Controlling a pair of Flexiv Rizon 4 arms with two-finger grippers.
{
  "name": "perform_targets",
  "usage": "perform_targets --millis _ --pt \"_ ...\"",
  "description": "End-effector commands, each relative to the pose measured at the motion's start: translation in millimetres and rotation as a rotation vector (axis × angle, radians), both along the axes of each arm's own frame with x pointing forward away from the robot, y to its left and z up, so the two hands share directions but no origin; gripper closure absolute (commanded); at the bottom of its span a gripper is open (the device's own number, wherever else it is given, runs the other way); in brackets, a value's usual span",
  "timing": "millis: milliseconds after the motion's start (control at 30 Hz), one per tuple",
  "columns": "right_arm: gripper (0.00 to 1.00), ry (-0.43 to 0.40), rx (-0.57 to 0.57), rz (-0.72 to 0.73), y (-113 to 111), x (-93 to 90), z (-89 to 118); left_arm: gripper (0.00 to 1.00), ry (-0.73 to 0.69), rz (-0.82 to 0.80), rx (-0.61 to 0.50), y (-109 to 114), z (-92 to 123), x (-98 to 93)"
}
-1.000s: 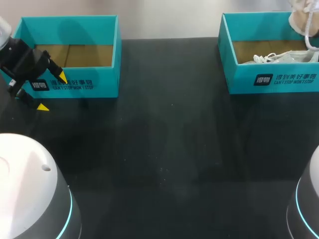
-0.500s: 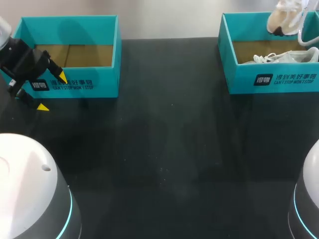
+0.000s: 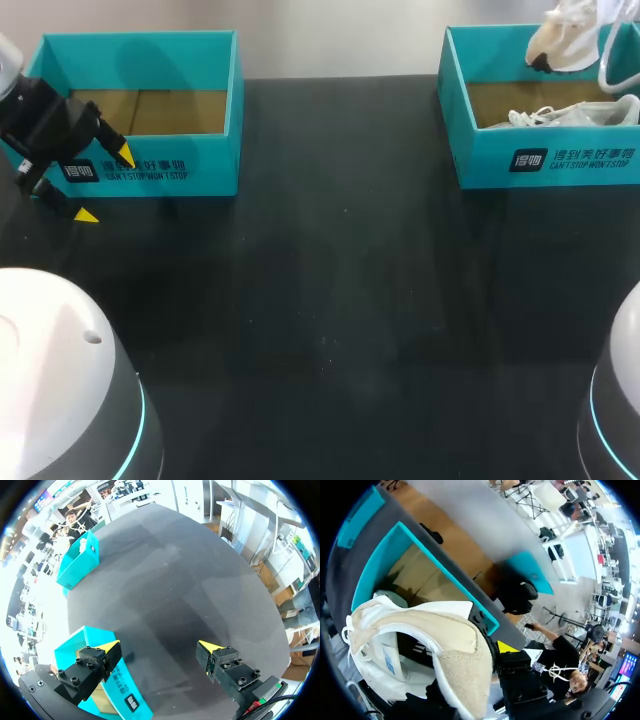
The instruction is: Take the shoe out of the shoebox, open the shoe tongue, remove and reinsert the insole, then place the shoe into the shoebox
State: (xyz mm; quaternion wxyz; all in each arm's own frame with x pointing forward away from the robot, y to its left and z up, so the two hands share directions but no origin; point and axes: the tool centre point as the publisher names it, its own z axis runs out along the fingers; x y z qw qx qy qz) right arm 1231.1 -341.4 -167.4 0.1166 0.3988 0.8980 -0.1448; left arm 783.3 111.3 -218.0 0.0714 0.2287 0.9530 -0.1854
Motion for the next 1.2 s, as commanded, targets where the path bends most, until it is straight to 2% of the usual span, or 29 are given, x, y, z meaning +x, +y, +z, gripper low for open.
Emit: perform_targets --millis 33,133,233,733,767,1067,1200 --pt "1.00 -0.058 0.071 -0.292 -15 -3.4 -6 0.00 -0.001 0.001 0.004 0 0 -0.6" --pt "1.00 -0.063 0.097 -0.388 -18 -8.1 -10 0.00 -0.001 0.001 0.004 0 0 -0.6" --pt "1.00 -0.052 0.069 -0.518 -17 -11.5 -12 0.00 -0.001 0.001 0.004 0 0 -0.6" --pt "1.00 -0.052 0.069 -0.518 -17 -11.5 -12 0.00 -0.001 0.001 0.004 0 0 -0.6" --pt "1.00 -0.051 0.098 -0.547 -20 -12.2 -15 0.00 -0.001 0.001 0.004 0 0 -0.6" --pt "1.00 -0.126 0.152 -0.703 -22 -35.8 -28 0.00 -0.001 0.001 0.004 0 0 -0.6" --pt "1.00 -0.160 0.121 -0.757 -17 -41.5 -34 0.00 -0.001 0.001 0.004 0 0 -0.6"
